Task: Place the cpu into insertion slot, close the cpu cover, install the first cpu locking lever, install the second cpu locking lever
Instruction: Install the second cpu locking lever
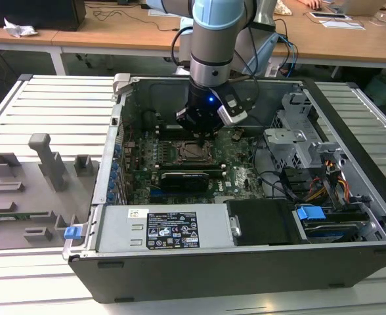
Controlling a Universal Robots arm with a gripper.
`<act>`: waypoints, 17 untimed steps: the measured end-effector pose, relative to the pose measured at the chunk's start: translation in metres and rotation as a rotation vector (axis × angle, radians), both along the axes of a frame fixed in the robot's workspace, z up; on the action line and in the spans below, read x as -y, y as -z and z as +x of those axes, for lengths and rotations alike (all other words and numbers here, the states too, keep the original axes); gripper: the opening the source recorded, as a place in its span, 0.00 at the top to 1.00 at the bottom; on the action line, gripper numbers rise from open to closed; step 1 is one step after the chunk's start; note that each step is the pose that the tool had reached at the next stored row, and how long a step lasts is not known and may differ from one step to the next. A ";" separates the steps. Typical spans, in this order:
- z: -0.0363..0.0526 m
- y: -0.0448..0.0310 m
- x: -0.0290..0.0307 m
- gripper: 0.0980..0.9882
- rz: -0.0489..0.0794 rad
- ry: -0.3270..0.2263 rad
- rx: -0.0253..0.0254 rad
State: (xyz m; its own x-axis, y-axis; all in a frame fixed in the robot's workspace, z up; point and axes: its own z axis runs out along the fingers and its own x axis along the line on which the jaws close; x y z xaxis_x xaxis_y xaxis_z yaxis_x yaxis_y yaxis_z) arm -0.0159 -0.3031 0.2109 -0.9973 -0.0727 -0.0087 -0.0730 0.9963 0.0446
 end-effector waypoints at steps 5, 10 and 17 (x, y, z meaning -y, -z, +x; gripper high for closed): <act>0.0000 0.0000 0.0025 0.99 0.000 0.000 0.0000; 0.0000 -0.0043 0.0030 0.99 0.000 0.000 0.0000; -0.0004 -0.0163 0.0040 0.99 0.000 0.000 0.0000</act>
